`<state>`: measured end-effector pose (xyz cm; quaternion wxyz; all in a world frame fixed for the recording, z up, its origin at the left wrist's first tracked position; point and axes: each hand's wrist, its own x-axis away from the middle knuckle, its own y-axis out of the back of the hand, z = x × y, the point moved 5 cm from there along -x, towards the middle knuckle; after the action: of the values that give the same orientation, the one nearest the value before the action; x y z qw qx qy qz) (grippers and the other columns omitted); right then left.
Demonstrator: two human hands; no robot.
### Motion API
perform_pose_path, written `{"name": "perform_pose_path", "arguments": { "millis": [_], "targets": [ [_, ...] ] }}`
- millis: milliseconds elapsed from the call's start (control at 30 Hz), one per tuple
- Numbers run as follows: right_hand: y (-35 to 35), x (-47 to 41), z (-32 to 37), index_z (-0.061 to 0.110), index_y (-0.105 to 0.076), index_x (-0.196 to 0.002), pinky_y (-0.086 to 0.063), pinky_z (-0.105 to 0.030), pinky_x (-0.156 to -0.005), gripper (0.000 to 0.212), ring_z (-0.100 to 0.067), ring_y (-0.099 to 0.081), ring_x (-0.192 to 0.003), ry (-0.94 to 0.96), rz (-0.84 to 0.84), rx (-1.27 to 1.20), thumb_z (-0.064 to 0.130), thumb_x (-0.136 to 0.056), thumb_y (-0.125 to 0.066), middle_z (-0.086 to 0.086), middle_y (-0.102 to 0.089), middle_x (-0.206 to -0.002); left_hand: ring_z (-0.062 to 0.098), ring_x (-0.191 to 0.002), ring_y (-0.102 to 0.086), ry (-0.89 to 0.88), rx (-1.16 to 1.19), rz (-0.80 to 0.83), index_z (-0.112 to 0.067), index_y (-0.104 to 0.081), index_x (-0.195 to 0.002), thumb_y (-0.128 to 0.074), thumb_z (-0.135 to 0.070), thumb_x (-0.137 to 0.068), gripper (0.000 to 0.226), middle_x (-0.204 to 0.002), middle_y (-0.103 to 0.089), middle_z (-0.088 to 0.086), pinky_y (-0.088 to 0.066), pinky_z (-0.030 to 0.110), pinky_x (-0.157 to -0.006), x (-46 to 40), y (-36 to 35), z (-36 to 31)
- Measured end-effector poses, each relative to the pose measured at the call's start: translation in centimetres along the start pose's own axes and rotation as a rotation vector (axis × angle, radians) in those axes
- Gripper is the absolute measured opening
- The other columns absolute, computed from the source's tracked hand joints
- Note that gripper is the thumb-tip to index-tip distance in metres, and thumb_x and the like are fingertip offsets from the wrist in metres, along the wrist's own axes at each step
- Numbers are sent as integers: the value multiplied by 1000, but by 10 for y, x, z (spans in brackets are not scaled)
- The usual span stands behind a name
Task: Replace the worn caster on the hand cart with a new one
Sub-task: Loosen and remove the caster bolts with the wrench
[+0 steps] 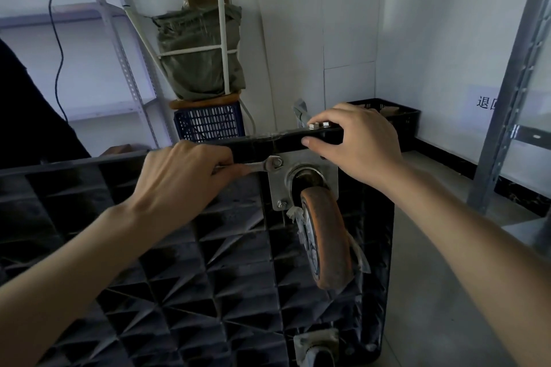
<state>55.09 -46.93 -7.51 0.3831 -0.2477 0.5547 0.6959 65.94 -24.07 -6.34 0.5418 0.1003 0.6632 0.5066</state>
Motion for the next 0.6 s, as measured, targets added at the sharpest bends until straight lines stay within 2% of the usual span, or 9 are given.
{"name": "perform_pose_path", "arguments": {
  "millis": [133, 200, 267, 333, 400, 500, 600],
  "targets": [
    [0, 0, 0, 39, -72, -103, -27, -12, -63, 24, -1, -52, -82, -10, -6, -1, 56, -86, -71, 21, -57, -86, 11, -57, -53, -7, -133, 68, -30, -62, -77, -31, -78, -84, 58, -60, -53, -12, -31, 28, -51, -15, 14, -5],
    [0, 0, -1, 39, -73, -102, -28, -12, -63, 23, -1, -51, -81, -15, -12, 3, 56, -86, -71, 21, -55, -84, 15, -59, -51, 10, -198, 68, -28, -61, -77, -34, -76, -89, 56, -62, -52, -10, -32, 30, -54, -16, 16, -9],
    [0, 0, 0, 39, -73, -102, -28, -12, -64, 24, -2, -51, -82, -15, -14, 6, 56, -85, -71, 21, -56, -85, 11, -55, -46, 33, -178, 53, -28, -62, -79, -41, -68, -94, 48, -62, -49, -12, -33, 31, -56, -5, 8, -10],
    [-1, 0, 0, 39, -73, -103, -28, -12, -64, 25, -3, -52, -83, -11, -8, 9, 56, -85, -71, 20, -57, -87, 13, -55, -52, 96, -45, 62, -26, -65, -82, -42, -65, -95, 48, -62, -53, -10, -39, 31, -56, 10, -9, -7],
    [0, 0, 0, 38, -73, -103, -29, -13, -64, 26, -3, -53, -83, -10, -8, 9, 57, -85, -70, 20, -58, -88, 23, -62, -64, 180, 124, 89, -24, -65, -78, -38, -68, -93, 54, -60, -61, -4, -51, 35, -59, 25, -29, -6],
    [-1, -1, 0, 39, -72, -103, -29, -13, -63, 27, -3, -53, -84, -11, 0, 8, 57, -85, -70, 20, -59, -89, 14, -52, -67, 303, 435, 132, -18, -59, -62, -46, -57, -100, 56, -49, -64, -3, -58, 38, -67, 38, -57, -15],
    [-1, -1, -1, 38, -72, -104, -28, -13, -64, 28, -2, -53, -84, -7, -6, 9, 58, -85, -70, 19, -59, -89, 18, -47, -68, 434, 796, 136, -11, -64, -65, -53, -45, -102, 52, -53, -67, 6, -58, 38, -57, 47, -76, -31]
  ]
}}
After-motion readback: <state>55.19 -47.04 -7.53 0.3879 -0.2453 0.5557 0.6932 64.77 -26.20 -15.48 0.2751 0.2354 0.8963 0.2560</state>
